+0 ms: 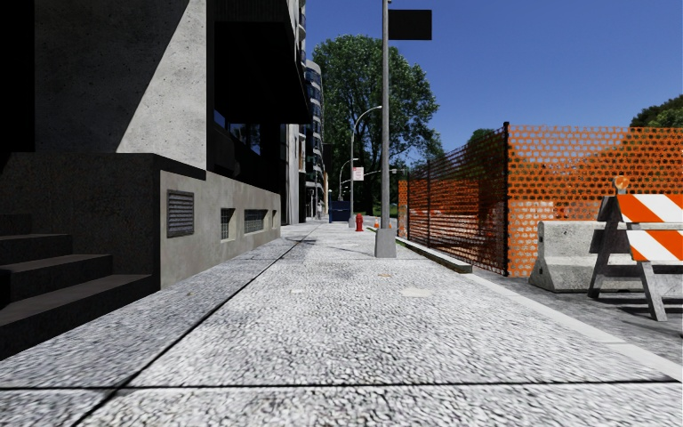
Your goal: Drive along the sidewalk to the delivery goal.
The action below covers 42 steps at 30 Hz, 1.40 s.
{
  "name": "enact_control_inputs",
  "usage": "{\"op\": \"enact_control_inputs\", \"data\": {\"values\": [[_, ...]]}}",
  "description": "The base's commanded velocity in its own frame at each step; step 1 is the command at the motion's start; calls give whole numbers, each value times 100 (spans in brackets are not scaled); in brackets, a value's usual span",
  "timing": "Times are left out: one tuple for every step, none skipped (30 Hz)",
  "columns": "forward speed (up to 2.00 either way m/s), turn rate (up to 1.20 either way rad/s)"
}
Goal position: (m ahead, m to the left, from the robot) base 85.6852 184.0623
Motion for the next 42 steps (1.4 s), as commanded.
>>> {"op": "enact_control_inputs", "data": {"values": [[0, 0], [0, 0], [0, 0], [0, 0], [0, 0], [0, 0], [0, 0], [0, 0], [0, 0], [0, 0], [0, 0], [0, 0], [0, 0], [0, 0], [0, 0], [0, 0], [0, 0], [0, 0], [0, 0], [0, 0], [0, 0], [0, 0], [0, 0], [0, 0], [0, 0], [0, 0], [0, 0], [0, 0], [0, 0], [0, 0], [84, 0], [200, 0], [200, 0], [200, 0], [200, 0], [200, 0], [200, 0], [200, 0], [200, 6], [200, 20], [200, 33], [200, 33]]}}
